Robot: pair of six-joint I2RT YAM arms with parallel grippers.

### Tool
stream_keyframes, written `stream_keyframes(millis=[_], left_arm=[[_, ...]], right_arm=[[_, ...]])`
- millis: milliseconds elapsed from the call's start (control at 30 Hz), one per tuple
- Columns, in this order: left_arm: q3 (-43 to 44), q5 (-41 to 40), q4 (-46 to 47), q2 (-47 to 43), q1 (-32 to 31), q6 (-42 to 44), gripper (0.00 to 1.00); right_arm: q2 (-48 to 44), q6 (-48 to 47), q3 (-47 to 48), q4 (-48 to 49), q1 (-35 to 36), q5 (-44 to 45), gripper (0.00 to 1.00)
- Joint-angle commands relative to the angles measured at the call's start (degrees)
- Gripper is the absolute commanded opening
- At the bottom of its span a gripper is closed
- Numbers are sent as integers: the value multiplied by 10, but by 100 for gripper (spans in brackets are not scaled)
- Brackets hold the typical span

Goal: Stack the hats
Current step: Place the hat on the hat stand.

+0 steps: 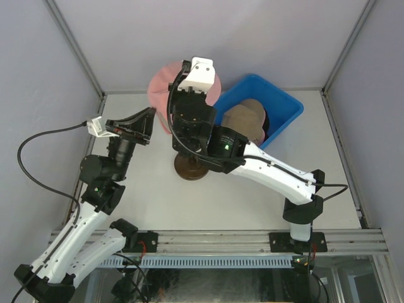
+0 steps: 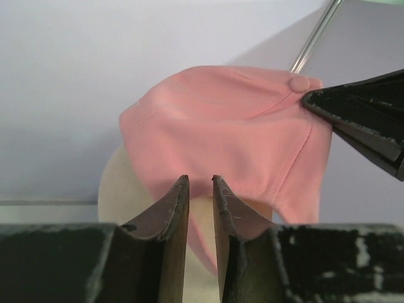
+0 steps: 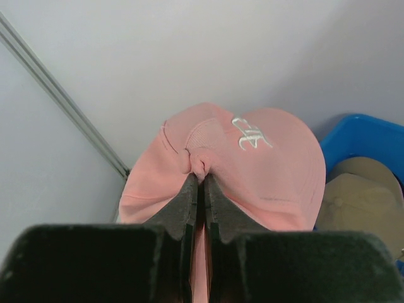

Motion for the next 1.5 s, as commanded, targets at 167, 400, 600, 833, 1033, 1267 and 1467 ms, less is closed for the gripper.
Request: stream_keyframes(millis=[167, 400, 600, 833, 1033, 1267, 1467], left_arm=[[37, 21, 11, 9, 30, -6, 26], [40, 17, 6, 21, 43, -17, 45], [49, 26, 5, 51, 51, -28, 47], [49, 25, 5, 72, 61, -44, 48], [50, 24, 4, 78, 70, -48, 48], [49, 19, -4, 78, 78, -49, 49], [52, 20, -5, 83, 80, -53, 50]], right_arm=[[-28, 38, -24, -19, 2, -12, 0], [-24, 63, -26, -55, -6, -27, 0], [-32, 84, -40, -87, -13, -43, 13], [-63, 88, -88, -87, -14, -53, 34], [-95, 85, -127, -81, -11, -57, 51], [-190, 68, -243, -5, -6, -67, 55], [-272, 82, -347, 51, -19, -105, 55]])
